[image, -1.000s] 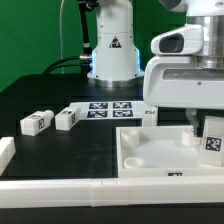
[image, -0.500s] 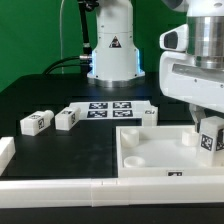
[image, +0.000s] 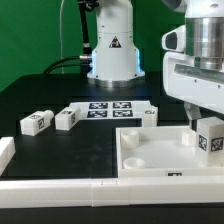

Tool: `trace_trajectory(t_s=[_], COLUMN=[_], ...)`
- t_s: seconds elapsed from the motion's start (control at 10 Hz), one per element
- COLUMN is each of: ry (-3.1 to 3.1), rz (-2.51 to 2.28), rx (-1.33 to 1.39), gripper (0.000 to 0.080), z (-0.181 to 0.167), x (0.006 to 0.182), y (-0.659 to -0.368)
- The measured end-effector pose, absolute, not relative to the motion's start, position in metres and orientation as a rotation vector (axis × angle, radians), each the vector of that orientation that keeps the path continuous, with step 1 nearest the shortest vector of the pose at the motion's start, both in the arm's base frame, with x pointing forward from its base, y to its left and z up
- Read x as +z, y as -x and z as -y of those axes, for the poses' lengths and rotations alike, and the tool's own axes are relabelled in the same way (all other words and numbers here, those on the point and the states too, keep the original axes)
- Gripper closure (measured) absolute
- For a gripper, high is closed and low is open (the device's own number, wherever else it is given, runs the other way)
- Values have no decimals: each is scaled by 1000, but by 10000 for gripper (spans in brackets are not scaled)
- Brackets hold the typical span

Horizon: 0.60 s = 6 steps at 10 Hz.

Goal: Assemble one leg

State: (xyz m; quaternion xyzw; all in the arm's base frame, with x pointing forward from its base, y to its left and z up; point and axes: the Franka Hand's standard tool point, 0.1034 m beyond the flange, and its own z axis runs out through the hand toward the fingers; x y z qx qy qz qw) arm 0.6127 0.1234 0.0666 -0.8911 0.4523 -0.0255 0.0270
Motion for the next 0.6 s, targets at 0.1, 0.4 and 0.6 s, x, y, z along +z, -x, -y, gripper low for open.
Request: trace_trajectory(t_s=[0.1,0.4,0.6], ry=[2856,3029,3099], rz=[-1182,-669,-279], rx=[-85,-92,-86], gripper=[160,152,150], z=[-122,-123,-123], x=[67,65,65], y=[-613,-611,-610])
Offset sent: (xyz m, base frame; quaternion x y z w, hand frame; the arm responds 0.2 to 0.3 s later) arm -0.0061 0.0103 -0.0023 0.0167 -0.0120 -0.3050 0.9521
